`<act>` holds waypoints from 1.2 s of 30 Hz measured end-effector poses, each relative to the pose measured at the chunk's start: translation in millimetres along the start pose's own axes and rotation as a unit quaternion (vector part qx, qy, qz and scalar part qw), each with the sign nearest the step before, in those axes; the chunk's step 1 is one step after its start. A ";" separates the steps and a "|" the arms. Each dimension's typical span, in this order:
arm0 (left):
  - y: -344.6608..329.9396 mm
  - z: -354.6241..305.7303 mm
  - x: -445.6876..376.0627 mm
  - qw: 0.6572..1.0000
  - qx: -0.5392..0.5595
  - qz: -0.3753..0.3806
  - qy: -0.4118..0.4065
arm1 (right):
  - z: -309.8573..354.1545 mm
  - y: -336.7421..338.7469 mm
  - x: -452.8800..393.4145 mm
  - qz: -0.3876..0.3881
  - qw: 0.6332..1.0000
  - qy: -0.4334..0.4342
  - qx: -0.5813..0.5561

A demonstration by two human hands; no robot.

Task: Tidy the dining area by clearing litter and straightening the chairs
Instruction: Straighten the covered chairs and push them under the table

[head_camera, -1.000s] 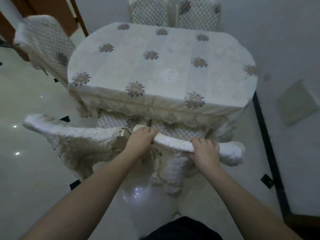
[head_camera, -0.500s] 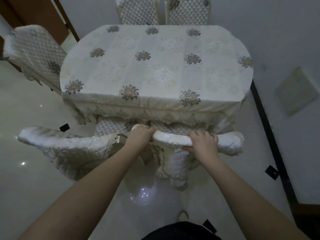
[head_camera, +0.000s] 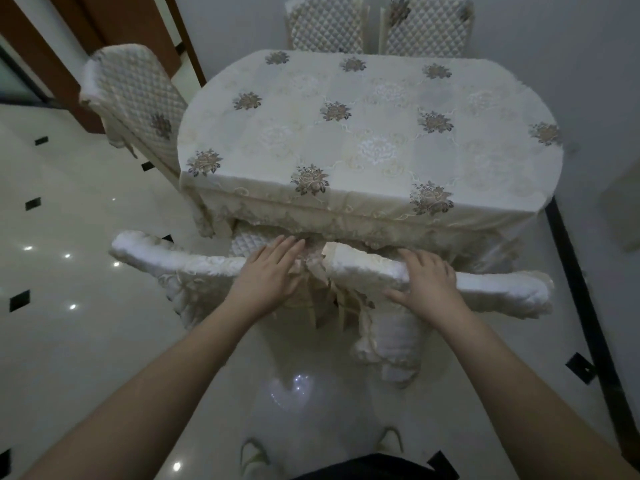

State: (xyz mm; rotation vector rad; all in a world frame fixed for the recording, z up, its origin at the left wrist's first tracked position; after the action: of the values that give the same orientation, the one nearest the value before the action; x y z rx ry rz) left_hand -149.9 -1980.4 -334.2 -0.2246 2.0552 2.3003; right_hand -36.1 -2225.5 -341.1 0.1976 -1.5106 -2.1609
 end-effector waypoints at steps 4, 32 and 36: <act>-3.3 88.5 36.2 1.000 -0.014 -0.001 -0.018 | 88.9 -20.3 5.5 -0.067 0.996 0.051 -0.029; -70.6 282.2 37.1 0.995 0.064 0.069 -0.041 | 262.1 -154.5 -56.4 -0.073 0.993 -0.076 0.052; -71.1 281.9 29.2 0.995 0.067 0.065 -0.043 | 259.5 -150.4 -62.1 -0.078 0.993 -0.071 0.046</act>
State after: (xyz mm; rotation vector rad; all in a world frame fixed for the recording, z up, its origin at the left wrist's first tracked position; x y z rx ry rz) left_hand -190.6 -1694.4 -378.1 0.0146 2.2320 2.1848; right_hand -129.4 -1938.0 -390.5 0.2021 -1.7279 -2.2714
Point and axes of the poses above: each hand's wrist, its own x-axis away from the middle knuckle, its own y-axis out of the back of the hand, z = x × y, the point moved 8 cm from there along -x, towards the middle knuckle, and after that the axes turned 10 degrees about -x, right-handed, at the moved point
